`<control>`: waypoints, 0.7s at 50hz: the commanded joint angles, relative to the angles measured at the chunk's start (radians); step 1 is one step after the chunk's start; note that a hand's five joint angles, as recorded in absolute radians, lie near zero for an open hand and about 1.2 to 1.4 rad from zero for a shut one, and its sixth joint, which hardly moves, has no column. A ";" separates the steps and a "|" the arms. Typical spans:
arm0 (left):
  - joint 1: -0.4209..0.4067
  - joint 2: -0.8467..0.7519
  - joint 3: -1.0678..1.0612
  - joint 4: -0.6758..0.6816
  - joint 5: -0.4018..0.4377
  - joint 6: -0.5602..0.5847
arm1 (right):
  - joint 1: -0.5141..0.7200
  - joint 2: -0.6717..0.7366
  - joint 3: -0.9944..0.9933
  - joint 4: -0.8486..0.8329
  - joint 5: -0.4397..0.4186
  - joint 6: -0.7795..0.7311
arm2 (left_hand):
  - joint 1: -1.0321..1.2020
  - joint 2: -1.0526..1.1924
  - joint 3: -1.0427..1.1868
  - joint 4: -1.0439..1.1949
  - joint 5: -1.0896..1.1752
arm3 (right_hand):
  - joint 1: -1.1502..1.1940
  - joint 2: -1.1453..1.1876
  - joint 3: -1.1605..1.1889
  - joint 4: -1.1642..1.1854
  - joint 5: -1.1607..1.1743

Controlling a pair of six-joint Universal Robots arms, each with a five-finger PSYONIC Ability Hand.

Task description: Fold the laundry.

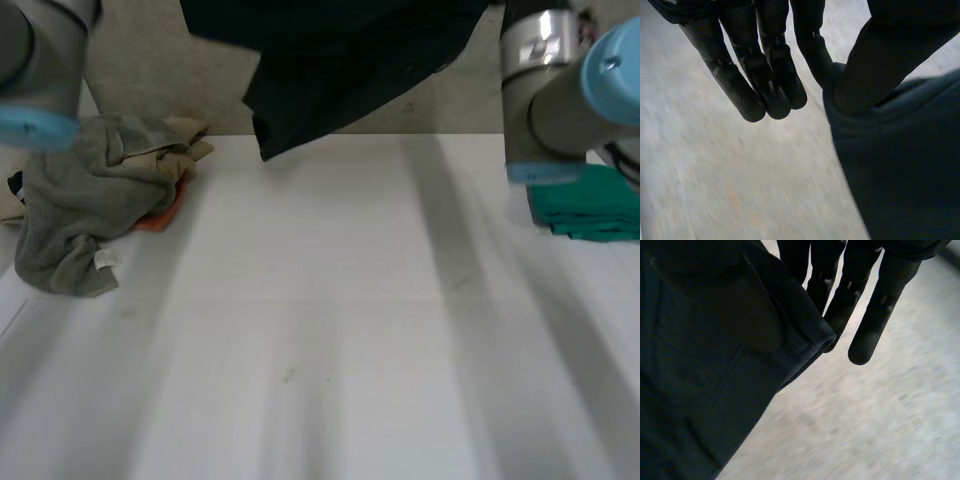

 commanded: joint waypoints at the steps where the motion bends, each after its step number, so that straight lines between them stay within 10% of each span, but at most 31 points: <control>1: -0.011 -0.038 -0.216 -0.031 0.014 0.051 | 0.006 0.022 0.176 0.148 -0.042 -0.007 | 0.247 0.197 0.206 0.197 0.223 | 0.294 0.216 0.206 0.199 0.204; 17: -0.061 -0.052 -0.580 -0.330 0.007 0.199 | -0.046 -0.037 0.581 0.375 -0.123 -0.118 | 0.247 0.197 0.206 0.197 0.223 | 0.294 0.216 0.206 0.199 0.204; 35: -0.150 0.186 -0.811 -0.945 0.054 0.411 | -0.123 -0.384 0.747 1.277 -0.203 -0.516 | 0.247 0.197 0.206 0.197 0.223 | 0.294 0.216 0.206 0.199 0.204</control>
